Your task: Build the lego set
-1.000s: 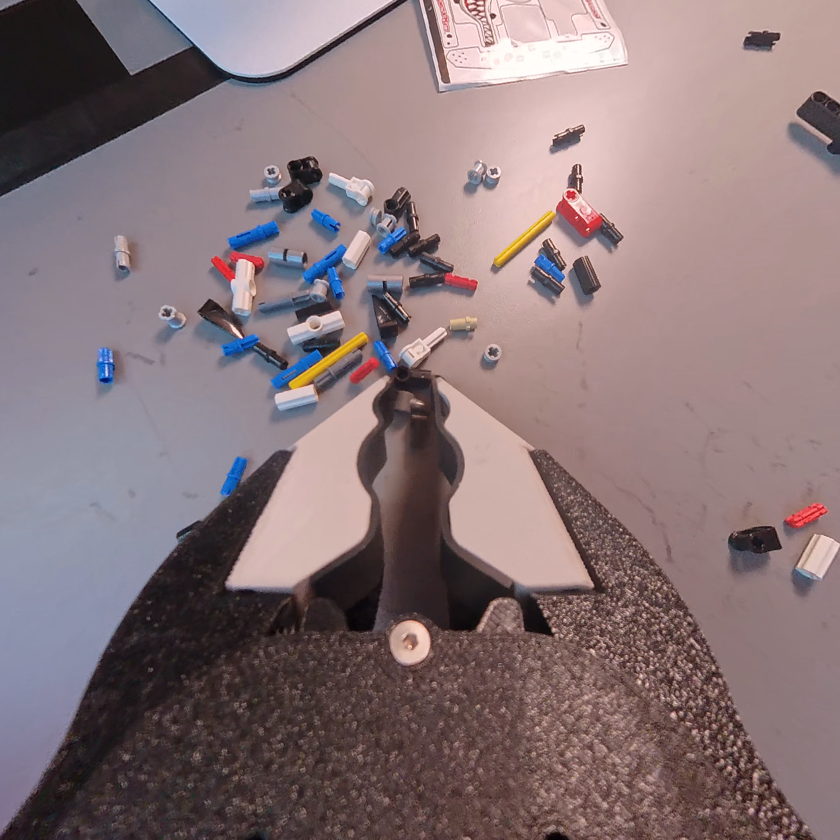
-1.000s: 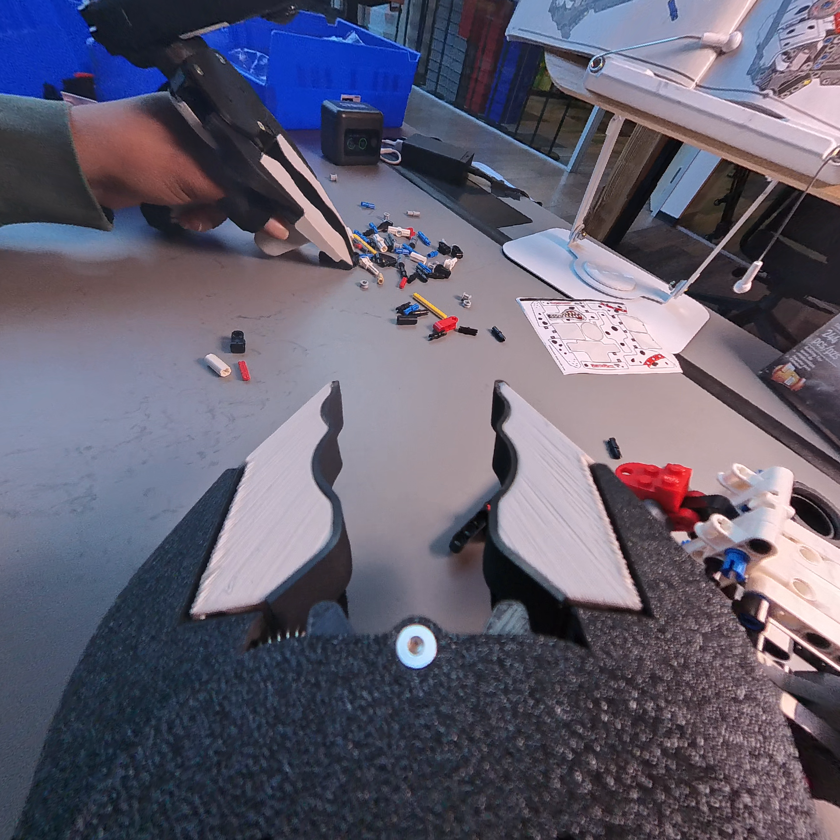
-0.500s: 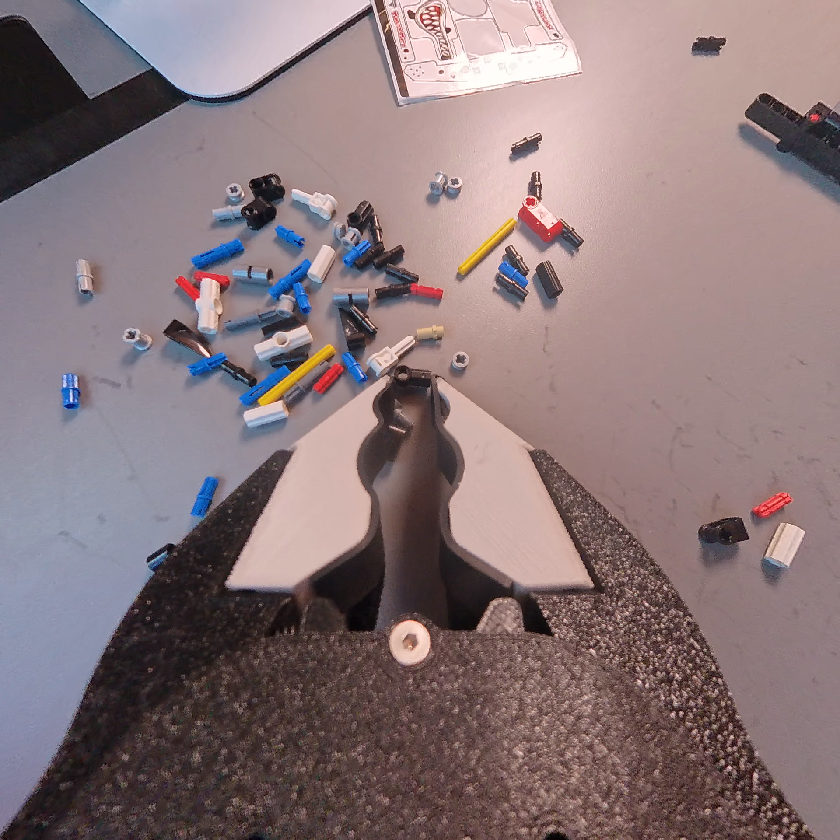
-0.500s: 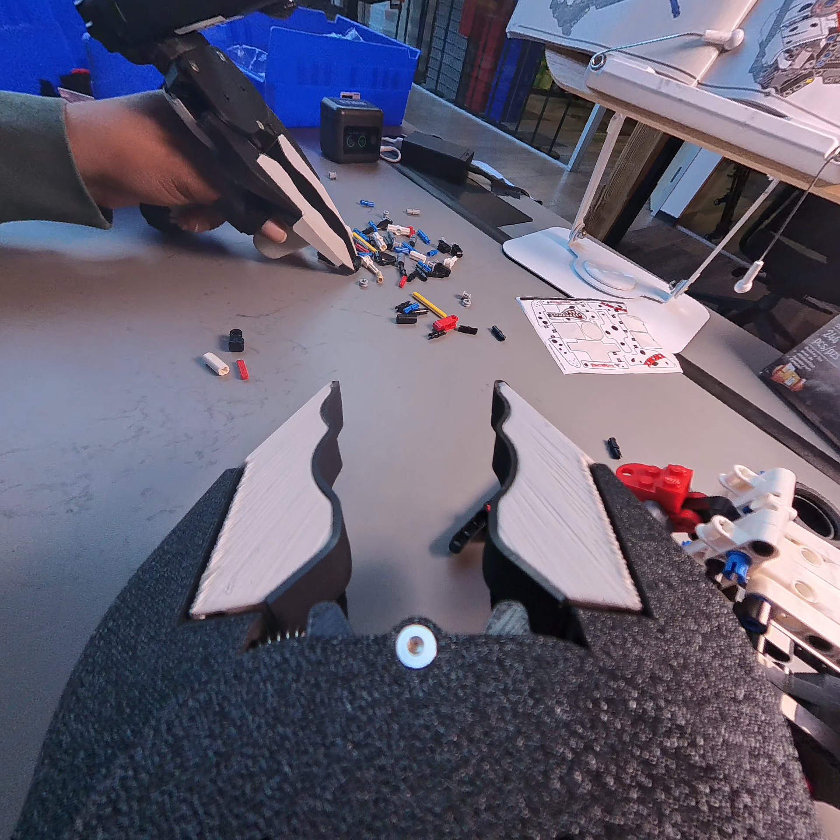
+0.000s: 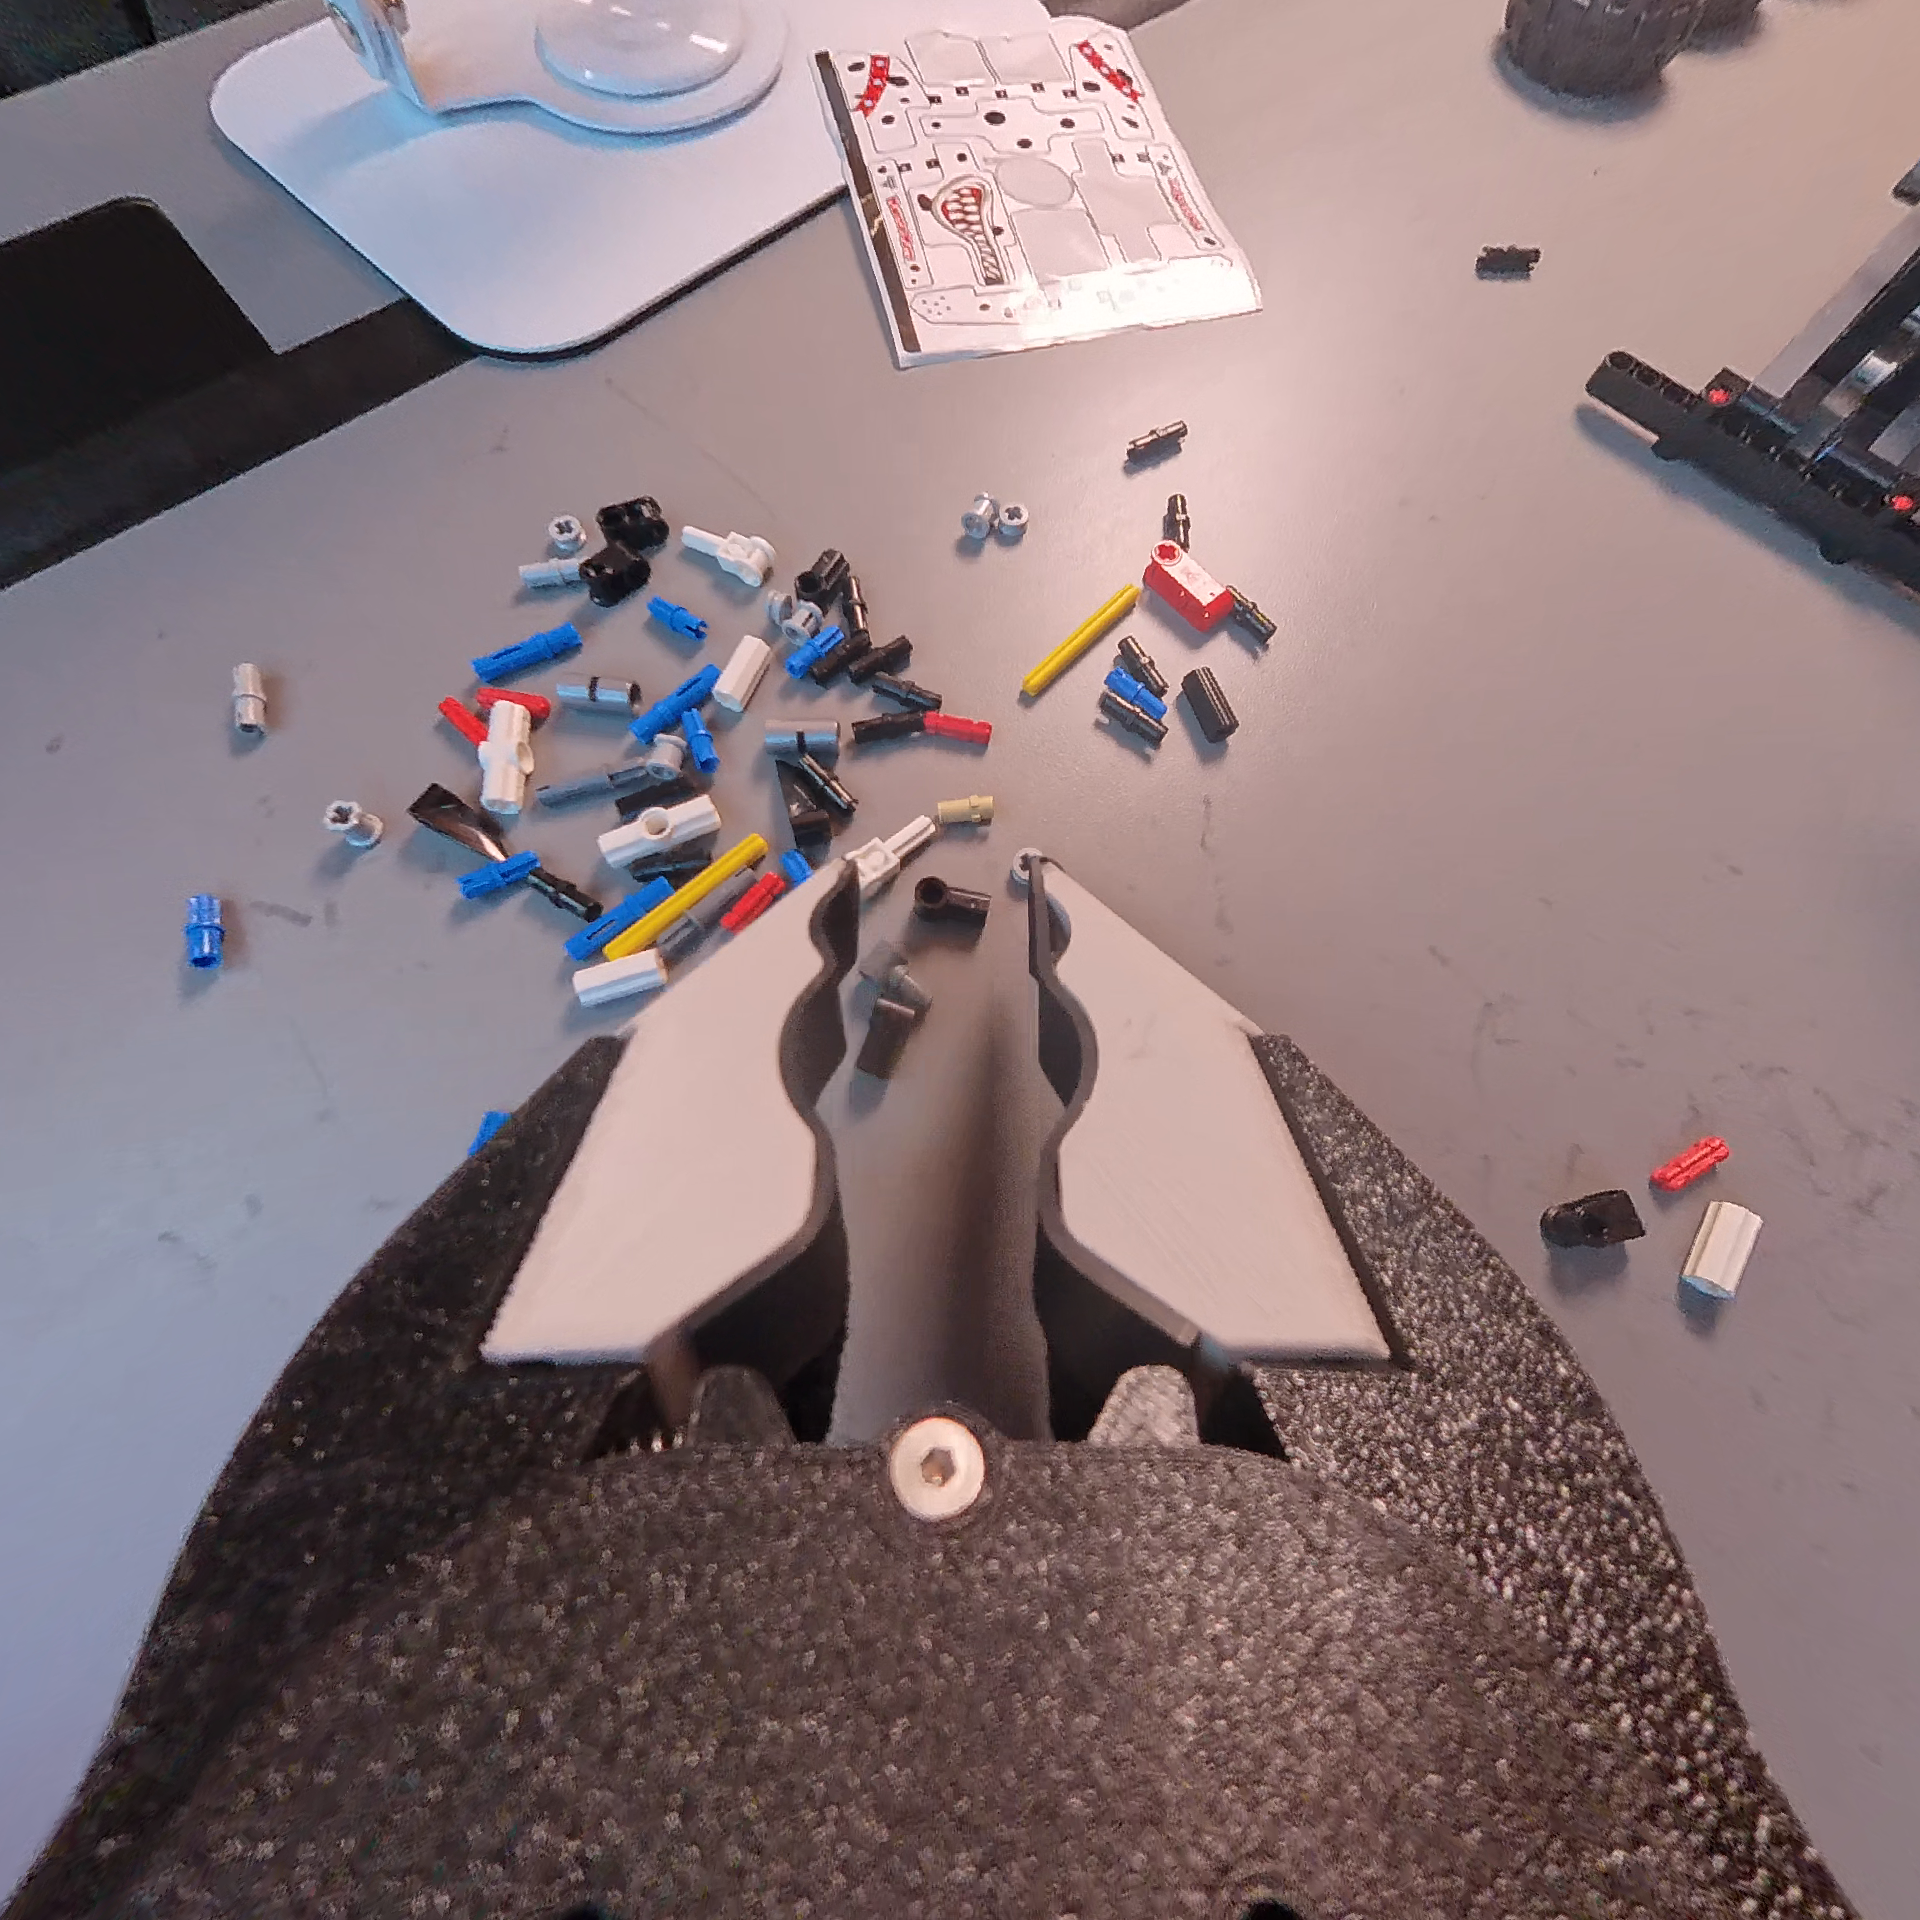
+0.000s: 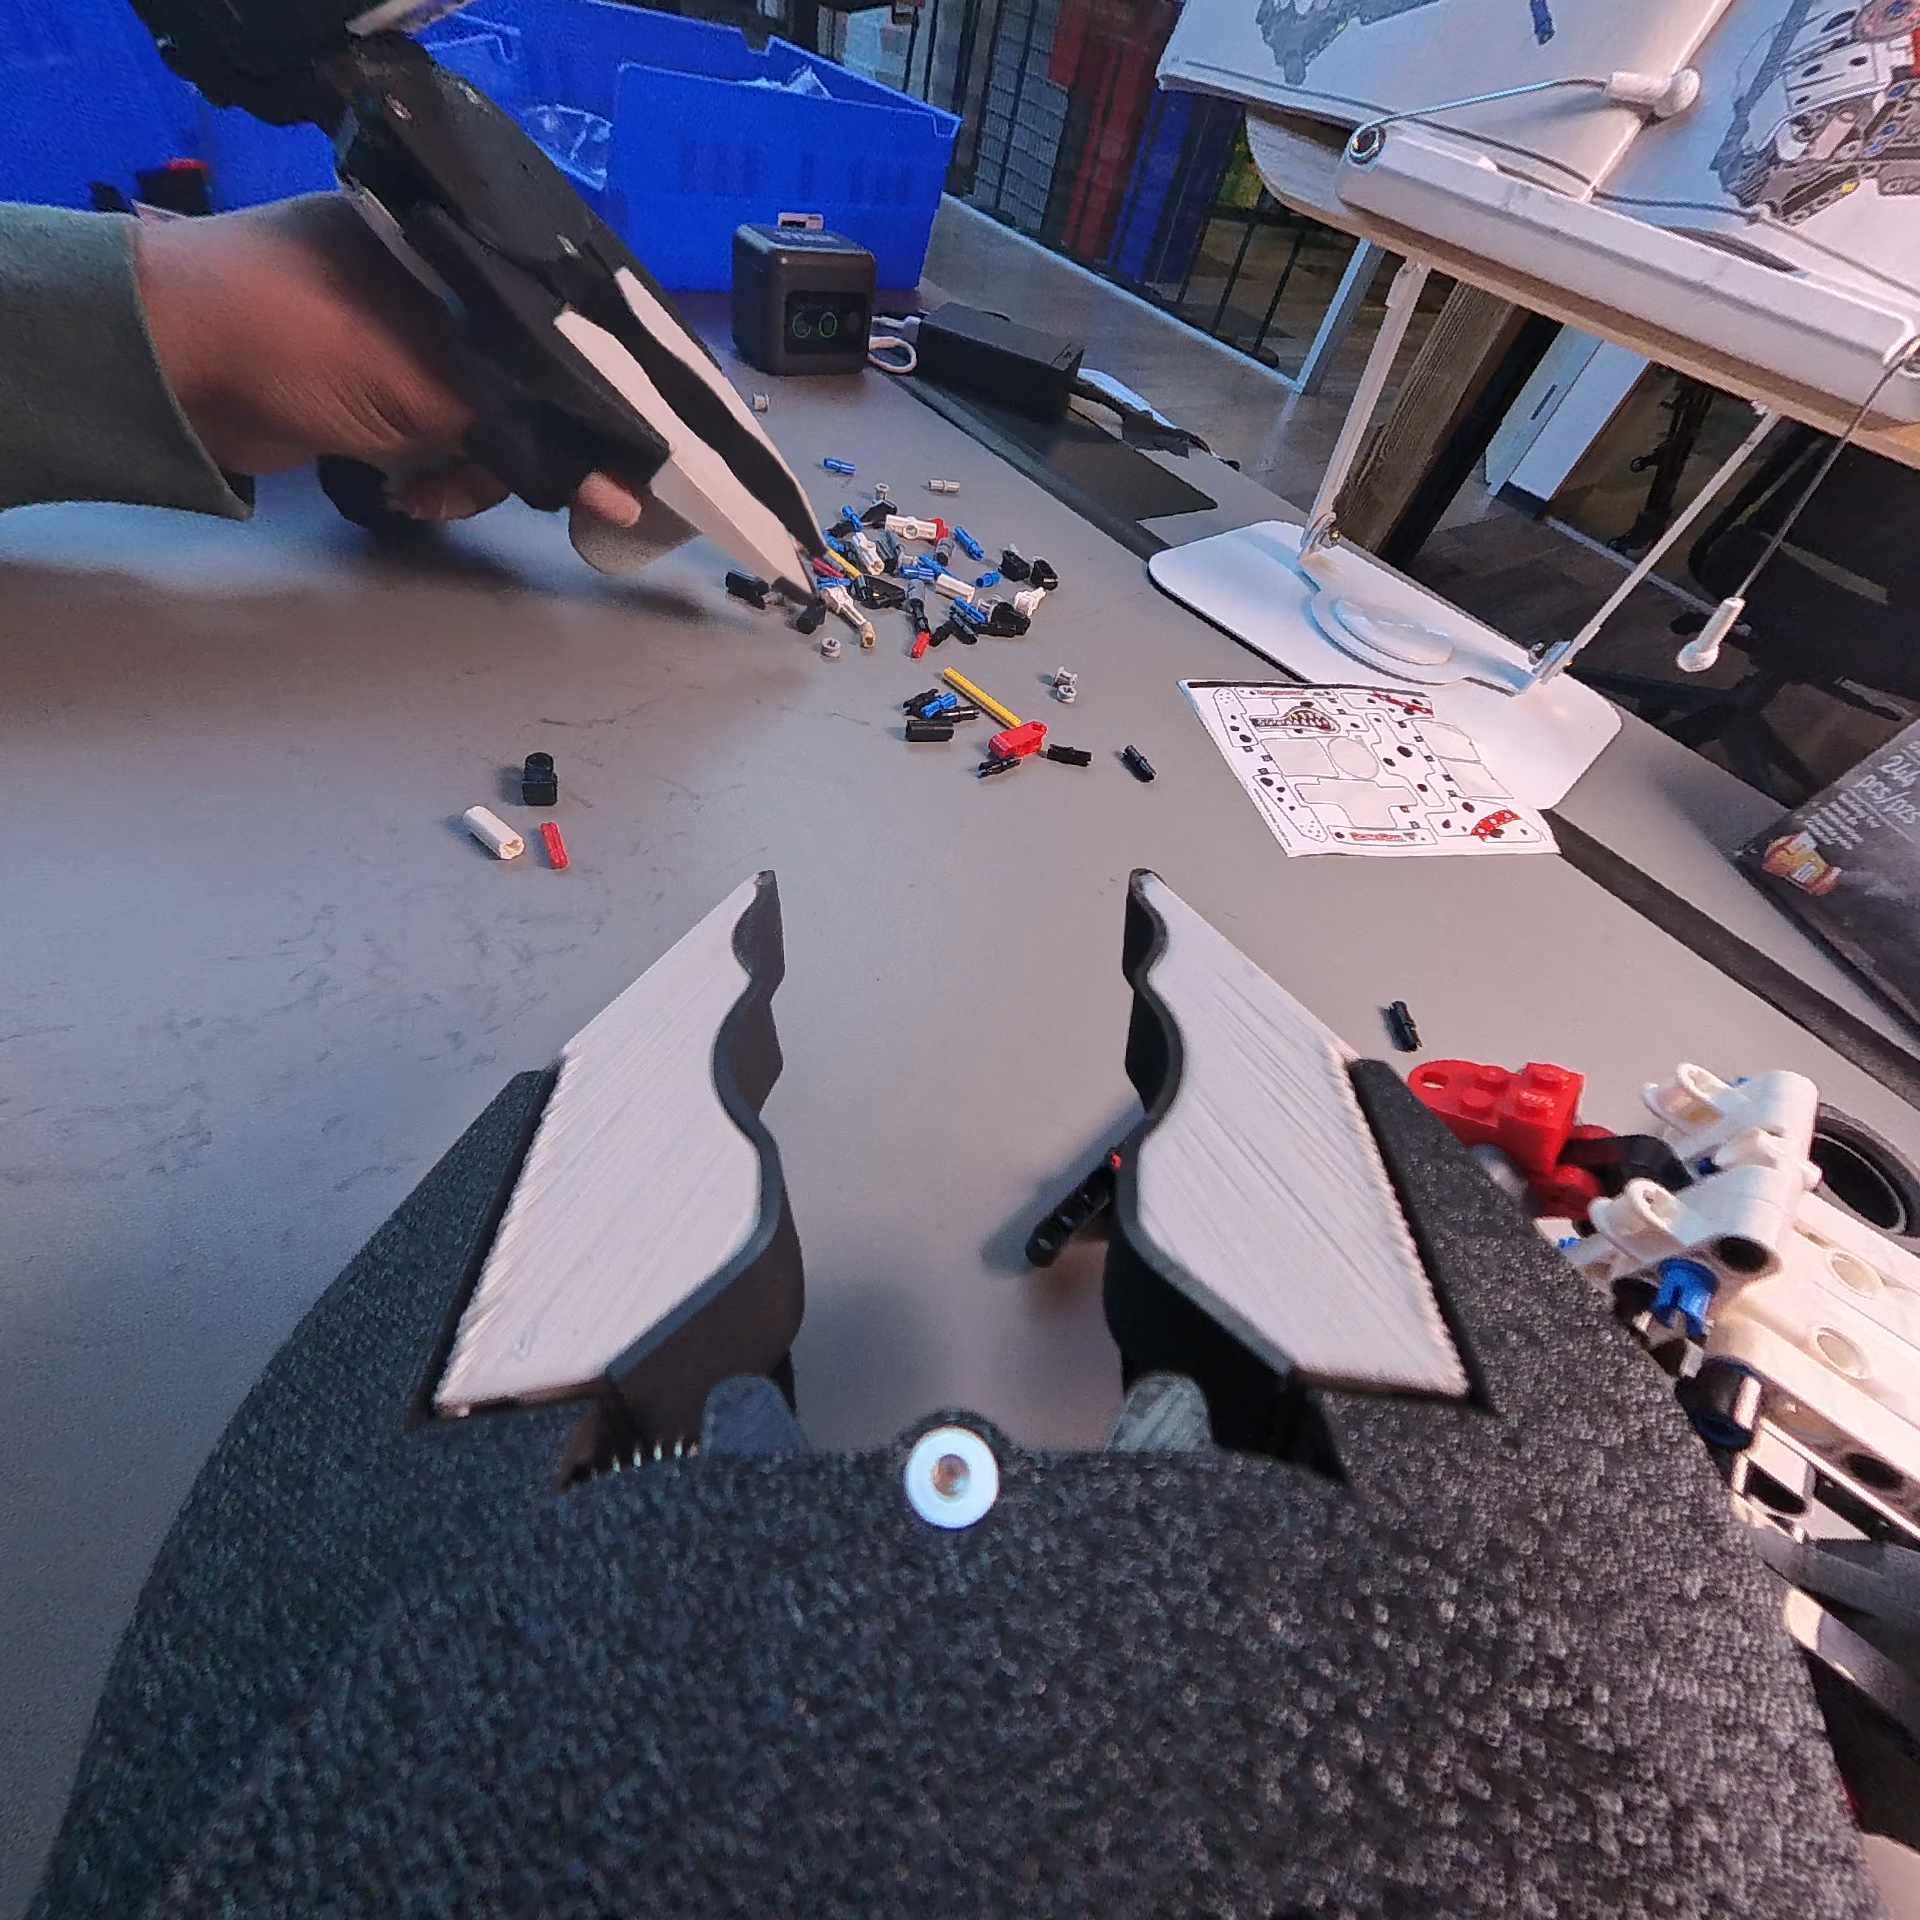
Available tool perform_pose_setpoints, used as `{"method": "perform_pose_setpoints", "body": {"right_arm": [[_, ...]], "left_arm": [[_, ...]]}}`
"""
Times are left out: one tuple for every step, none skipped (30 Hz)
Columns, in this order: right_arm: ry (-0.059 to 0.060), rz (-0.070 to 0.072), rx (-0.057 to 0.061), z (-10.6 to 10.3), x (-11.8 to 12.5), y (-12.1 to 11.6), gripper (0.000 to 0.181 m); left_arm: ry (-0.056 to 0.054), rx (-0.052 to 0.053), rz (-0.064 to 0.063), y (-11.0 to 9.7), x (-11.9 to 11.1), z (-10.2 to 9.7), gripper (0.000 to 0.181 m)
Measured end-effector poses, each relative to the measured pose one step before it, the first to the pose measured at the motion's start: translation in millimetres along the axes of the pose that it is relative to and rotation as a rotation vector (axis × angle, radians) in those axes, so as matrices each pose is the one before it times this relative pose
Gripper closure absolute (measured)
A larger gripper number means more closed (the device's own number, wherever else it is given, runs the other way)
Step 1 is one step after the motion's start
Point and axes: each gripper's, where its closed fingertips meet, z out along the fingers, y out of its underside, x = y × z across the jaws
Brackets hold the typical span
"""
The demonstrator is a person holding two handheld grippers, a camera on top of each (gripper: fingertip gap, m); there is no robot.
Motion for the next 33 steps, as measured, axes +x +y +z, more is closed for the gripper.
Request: {"method": "perform_pose_setpoints", "body": {"right_arm": [[-0.0002,0.0003,0.0002,-0.02,0.07,-0.09,0.115],[0.0,0.0001,0.0002,0.01,0.08,0.0,0.115],[-0.0002,0.0001,0.0002,-0.05,-0.07,0.1,0.115],[0.0002,0.0002,0.0002,-0.02,0.13,-0.1,0.115],[0.0,0.0007,0.0004,-0.08,0.14,0.02,0.115],[-0.0001,0.0012,0.0002,0.0,0.1,0.02,0.115],[0.0005,0.001,0.0002,0.0,0.19,0.02,0.115],[0.0001,0.0009,-0.0001,-0.01,0.05,0.04,0.115],[0.0,0.0004,-0.0004,0.06,0.08,0.05,0.115],[0.0005,-0.0003,-0.0003,0.01,-0.02,0.12,0.115],[0.0006,-0.0005,-0.0001,-0.01,0.11,0.02,0.115],[0.0004,-0.0002,-0.0002,0.02,-0.05,0.1,0.115],[0.0003,0.0,-0.0004,0.07,0.06,0.02,0.115],[0.0001,0.0005,-0.0007,0.07,0.07,0.19,0.115],[-0.0002,0.0003,-0.0008,0.14,-0.03,0.05,0.115],[0.0003,-0.0001,-0.001,0.15,0.05,0.18,0.115],[0.0005,-0.0009,-0.0009,0.07,-0.07,0.14,0.115],[0.0004,-0.0015,-0.0005,0.08,-0.11,-0.03,0.115],[0.0003,-0.0009,-0.0007,0.08,-0.09,0.12,0.115],[0.0004,-0.0003,-0.001,0.25,-0.01,0.13,0.115],[0.0003,0.0,-0.0007,0.14,0.06,0.04,0.115],[-0.0001,0.0002,-0.0007,0.27,-0.02,0.1,0.115],[-0.0005,-0.0006,-0.0014,0.23,-0.2,0.15,0.116],[0.0,-0.0016,-0.0011,0.26,-0.26,0.07,0.116],[-0.0001,-0.002,-0.0011,0.19,-0.28,0.19,0.116],[0.0002,-0.0021,-0.0013,0.25,-0.2,0.08,0.116],[0.0003,-0.0016,-0.0009,0.14,-0.11,-0.01,0.116],[0.0001,-0.0017,-0.0009,0.08,-0.26,0.09,0.116],[0.0008,-0.0023,-0.0004,0.11,-0.13,0.03,0.116],[0.0012,-0.0024,0.0001,-0.07,-0.07,-0.08,0.116],[0.0004,-0.0021,0.0002,-0.03,-0.13,0.01,0.116],[0.0002,-0.0015,-0.0004,-0.01,-0.16,-0.02,0.116],[-0.0003,-0.0014,-0.0001,0.03,-0.16,0.06,0.116]], "left_arm": [[-0.0065,0.0122,-0.0124,-1.56,-2.07,-2.5,0.146],[-0.0085,0.0087,-0.0139,-0.93,-2.57,-2.67,0.144],[-0.0136,0.0055,-0.0147,-0.32,-3.27,-2.84,0.142],[-0.014,0.0007,-0.014,0.6,-3.35,-3.04,0.141],[-0.0173,-0.0037,-0.0147,1.68,-3.74,-2.98,0.14],[-0.0179,-0.0056,-0.0145,2.46,-3.68,-3.1,0.138],[-0.0169,-0.0095,-0.0142,3.55,-3.47,-3.06,0.136],[-0.0142,-0.0111,-0.0135,4.22,-2.86,-2.87,0.134],[-0.0127,-0.0089,-0.012,4.3,-1.98,-2.75,0.131],[-0.0127,-0.009,-0.0104,4.46,-1.48,-2.84,0.129],[-0.0124,-0.0076,-0.0077,4.29,-0.74,-2.64,0.126],[-0.0111,-0.0033,-0.0034,3.27,-0.26,-2.68,0.123],[-0.0129,-0.0018,-0.0019,2.56,-0.32,-2.58,0.121],[-0.0138,0.0004,-0.0012,1.59,-0.55,-2.74,0.118],[-0.0136,0.0022,-0.0013,1.25,-0.83,-3.0,0.116],[-0.0134,0.002,-0.0023,1.43,-0.97,-3.22,0.115],[-0.0143,0.0019,-0.0035,1.7,-1.45,-3.24,0.114],[-0.0138,0.0009,-0.004,2.38,-1.6,-3.19,0.113],[-0.01,0.0003,-0.0045,2.85,-1.57,-3.06,0.113],[-0.0082,-0.0035,-0.0069,3.6,-1.81,-2.66,0.113],[-0.0074,-0.0034,-0.0079,3.71,-1.81,-2.31,0.112],[-0.0067,-0.0029,-0.0097,3.66,-2.02,-2.13,0.112],[-0.0051,-0.0026,-0.0109,3.31,-2.05,-1.9,0.112],[-0.002,-0.0017,-0.0091,2.77,-1.6,-1.67,0.113],[0.001,0.0009,-0.0068,1.6,-0.64,-1.32,0.114],[-0.0016,-0.0003,-0.0012,0.88,-0.26,-0.83,0.114],[-0.0036,-0.0022,0.0026,0.8,-0.28,-0.41,0.114],[-0.0049,-0.0046,0.0027,1.22,-0.47,0.08,0.114],[-0.0044,-0.0058,0.0022,1.32,-0.6,0.22,0.114],[-0.0038,-0.0039,0.0019,0.93,-0.63,0.19,0.114],[-0.0035,-0.0011,0.0013,0.38,-0.58,0.12,0.115],[-0.003,0.0003,-0.0005,0.1,-0.88,0.02,0.117],[-0.0032,0.0,-0.0021,0.06,-1.06,0.1,0.12]]}}
